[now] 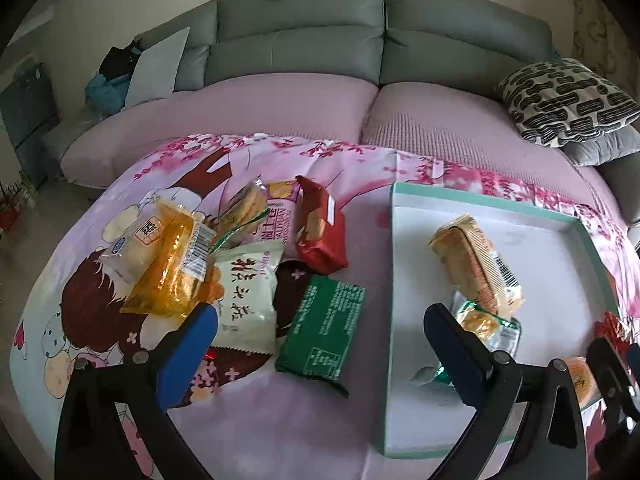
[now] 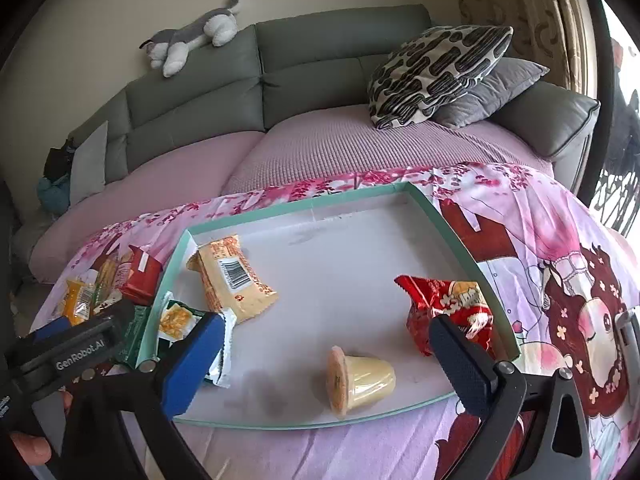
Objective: Organize snacks
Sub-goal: 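Open both tools to set the cracker pack and pudding cup in the tray, then move the left tool to the snack pile while the right tool withdraws from the tray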
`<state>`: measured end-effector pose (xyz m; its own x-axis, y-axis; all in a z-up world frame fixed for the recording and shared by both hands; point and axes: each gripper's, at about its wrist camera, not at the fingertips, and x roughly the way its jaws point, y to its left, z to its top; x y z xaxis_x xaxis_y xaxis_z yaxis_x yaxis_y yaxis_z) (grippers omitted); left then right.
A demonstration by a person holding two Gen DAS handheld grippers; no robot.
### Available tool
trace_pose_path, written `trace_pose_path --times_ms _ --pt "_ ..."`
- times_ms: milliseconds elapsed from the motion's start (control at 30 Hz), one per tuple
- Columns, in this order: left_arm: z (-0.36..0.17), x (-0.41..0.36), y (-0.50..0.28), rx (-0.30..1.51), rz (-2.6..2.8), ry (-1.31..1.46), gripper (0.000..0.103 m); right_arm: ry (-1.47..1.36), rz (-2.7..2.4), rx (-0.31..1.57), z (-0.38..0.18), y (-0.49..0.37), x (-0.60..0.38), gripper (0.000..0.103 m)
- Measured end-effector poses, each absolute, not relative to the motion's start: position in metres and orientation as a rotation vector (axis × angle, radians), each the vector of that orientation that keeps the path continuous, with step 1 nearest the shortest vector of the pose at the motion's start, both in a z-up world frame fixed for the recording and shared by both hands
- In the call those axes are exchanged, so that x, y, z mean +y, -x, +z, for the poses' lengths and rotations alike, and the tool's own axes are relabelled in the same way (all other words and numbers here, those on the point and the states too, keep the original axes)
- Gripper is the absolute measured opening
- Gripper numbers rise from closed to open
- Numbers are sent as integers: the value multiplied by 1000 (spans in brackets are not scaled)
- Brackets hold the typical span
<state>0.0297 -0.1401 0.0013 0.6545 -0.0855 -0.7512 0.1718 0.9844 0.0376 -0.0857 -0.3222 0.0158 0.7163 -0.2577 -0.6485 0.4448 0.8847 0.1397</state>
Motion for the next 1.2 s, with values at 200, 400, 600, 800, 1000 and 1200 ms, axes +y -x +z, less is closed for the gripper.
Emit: trace_pose_path --times_ms 200,400,600,800,1000,1200 --pt "1 -137 -29 844 -144 -127 103 -291 -401 660 16 85 -321 103" --pt "2 -130 -31 841 -138 -126 103 -294 -403 646 19 86 -319 103" --pt "3 -121 -33 838 -139 -96 103 -285 -417 634 23 83 -315 103" --pt "8 -104 -38 828 -129 -63 103 -265 -450 633 23 78 -307 103" --pt "14 -75 -45 836 -100 -18 103 -287 -471 658 18 70 -300 103" --pt "21 -28 -51 831 -18 18 103 -274 -418 673 16 55 -276 103"
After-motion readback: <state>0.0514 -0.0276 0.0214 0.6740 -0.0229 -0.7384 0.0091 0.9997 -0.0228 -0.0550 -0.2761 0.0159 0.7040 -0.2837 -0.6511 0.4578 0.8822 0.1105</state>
